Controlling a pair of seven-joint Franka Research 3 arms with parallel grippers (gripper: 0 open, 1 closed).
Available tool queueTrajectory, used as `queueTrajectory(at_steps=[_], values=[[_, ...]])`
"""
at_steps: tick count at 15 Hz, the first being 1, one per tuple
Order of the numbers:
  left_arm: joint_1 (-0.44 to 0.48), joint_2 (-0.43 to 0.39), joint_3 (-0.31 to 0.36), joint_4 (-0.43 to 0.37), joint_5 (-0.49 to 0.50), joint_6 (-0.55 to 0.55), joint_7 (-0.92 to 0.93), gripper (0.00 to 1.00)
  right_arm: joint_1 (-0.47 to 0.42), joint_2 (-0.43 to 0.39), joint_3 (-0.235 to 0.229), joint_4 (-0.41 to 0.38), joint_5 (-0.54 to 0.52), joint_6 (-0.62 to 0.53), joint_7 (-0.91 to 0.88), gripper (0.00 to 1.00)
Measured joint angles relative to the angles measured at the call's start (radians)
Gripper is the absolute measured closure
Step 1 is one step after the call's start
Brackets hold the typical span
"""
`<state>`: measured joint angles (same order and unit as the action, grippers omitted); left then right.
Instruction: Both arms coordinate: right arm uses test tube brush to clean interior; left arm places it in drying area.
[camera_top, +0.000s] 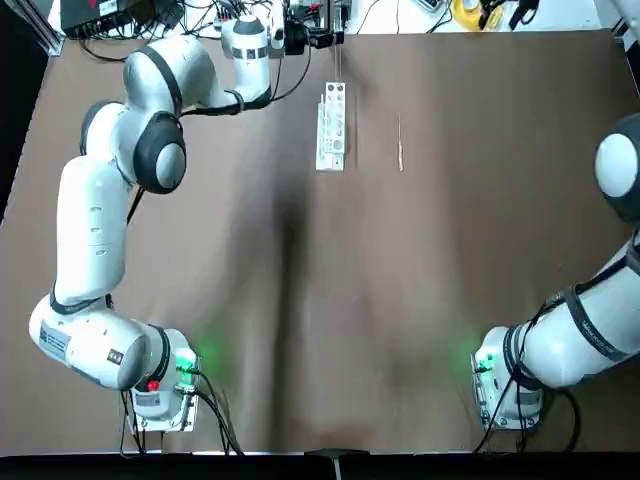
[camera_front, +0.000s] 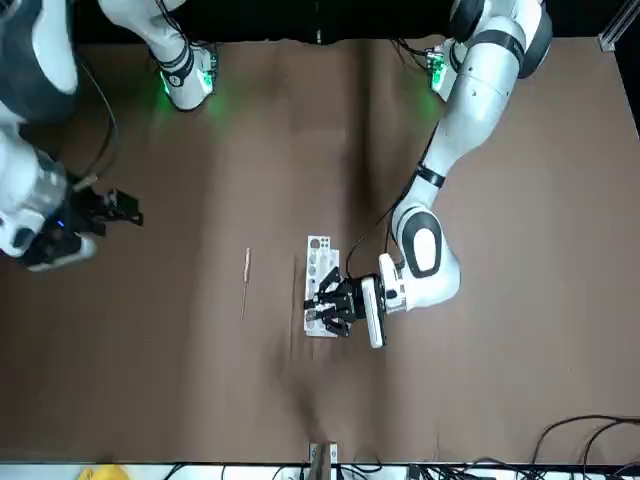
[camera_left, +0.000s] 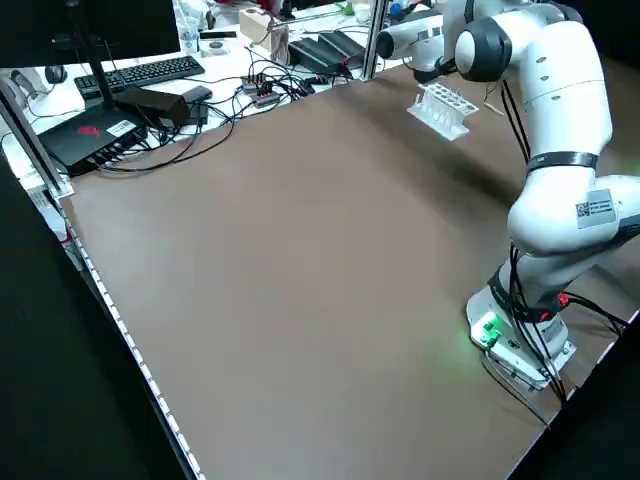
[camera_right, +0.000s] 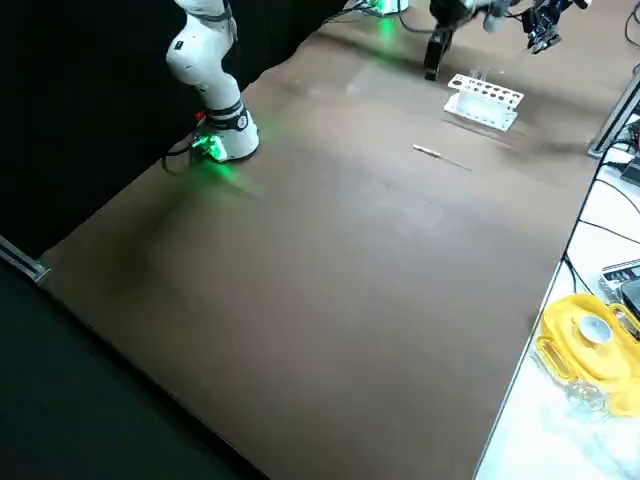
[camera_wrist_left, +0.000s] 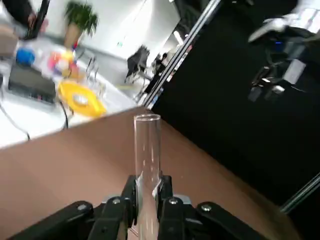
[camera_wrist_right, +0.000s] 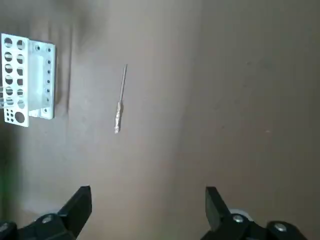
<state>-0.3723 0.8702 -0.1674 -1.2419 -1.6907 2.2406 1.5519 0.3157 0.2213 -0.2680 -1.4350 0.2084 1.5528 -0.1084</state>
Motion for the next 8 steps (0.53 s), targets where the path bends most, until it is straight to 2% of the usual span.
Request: queueTrajectory(at_steps=[4,5,6,8], values=[[0.004,-0.008,0.001,-0.003,0.099,0.001,-0.389,0.77,-0.002,-0.106,-0.002,0.0,-0.044,-0.047,0.004,0.0],[0.011,-0.013,0.002,-0.003,0.138,0.001,-0.572,0.77,-0.019,-0.15,0.005,-0.001,-0.054,-0.066,0.026,0.0],[0.015,-0.017,0.002,-0.003,0.154,0.001,-0.663,0.77,-0.049,-0.168,0.03,-0.001,-0.06,-0.08,0.034,0.0],[0.023,-0.019,0.002,-0.003,0.168,-0.002,-0.843,0.77,-0.136,-0.199,0.121,-0.007,-0.095,-0.101,0.045,0.0]])
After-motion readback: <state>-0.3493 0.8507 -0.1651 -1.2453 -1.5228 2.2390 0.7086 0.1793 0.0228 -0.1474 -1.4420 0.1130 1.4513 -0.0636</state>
